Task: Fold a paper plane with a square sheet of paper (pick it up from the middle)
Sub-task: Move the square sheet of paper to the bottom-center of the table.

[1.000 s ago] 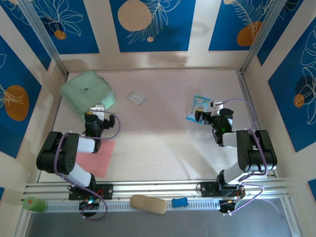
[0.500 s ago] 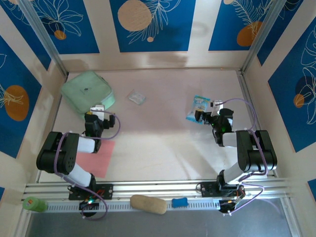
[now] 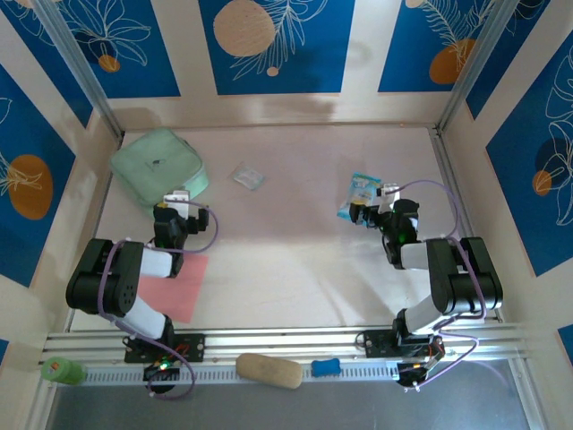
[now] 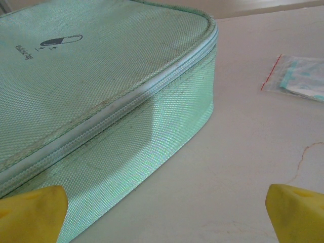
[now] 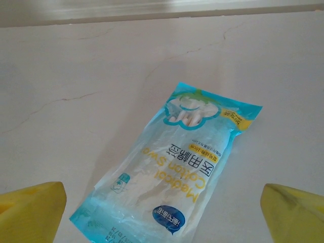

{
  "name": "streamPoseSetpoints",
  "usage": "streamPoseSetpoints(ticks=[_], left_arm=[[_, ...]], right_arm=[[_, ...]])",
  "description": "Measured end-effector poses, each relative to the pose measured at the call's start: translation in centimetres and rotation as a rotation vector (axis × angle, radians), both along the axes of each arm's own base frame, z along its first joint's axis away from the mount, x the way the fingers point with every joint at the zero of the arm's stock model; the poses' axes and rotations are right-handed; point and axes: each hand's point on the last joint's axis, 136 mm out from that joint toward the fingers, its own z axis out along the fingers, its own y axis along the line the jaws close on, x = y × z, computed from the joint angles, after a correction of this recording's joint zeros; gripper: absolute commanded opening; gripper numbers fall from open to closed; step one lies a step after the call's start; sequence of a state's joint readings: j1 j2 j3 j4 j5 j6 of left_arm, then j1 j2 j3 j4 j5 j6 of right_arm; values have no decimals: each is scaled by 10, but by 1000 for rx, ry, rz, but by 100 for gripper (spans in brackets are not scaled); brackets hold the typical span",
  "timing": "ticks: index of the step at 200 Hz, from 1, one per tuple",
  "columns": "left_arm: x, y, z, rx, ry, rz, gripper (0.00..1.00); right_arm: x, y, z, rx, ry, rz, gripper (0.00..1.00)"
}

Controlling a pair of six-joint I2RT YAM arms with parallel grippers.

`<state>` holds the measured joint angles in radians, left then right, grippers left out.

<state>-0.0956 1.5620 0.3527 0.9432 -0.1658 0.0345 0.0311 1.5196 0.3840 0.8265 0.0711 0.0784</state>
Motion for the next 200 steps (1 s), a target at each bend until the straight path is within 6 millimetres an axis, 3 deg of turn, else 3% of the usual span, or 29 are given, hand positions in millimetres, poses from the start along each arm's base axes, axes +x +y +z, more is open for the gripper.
streamPoseSetpoints(ticks=[40,80,98,124,151,175,200], left_arm=[[-5,8,4,2,-35,48,100],[-25,17,2,18,-46,91,100],[-24,27,28,15,-77,158,100],[-19,31,87,-39,-177,198,100],[-26,28,123,-159,-169,209,100],[-31,17,125,-272,-44,194,100],[-48,9,100,-386,153,230,100]], right_arm=[[3,-12,0,7,6,-33,99],[-4,0,12,-1,19,-8,99],[-3,2,42,32,33,-21,99],[-11,1,97,108,0,-51,99],[-34,2,125,259,56,-96,99],[-55,13,132,419,138,-59,99],[-76,39,125,557,246,38,99]])
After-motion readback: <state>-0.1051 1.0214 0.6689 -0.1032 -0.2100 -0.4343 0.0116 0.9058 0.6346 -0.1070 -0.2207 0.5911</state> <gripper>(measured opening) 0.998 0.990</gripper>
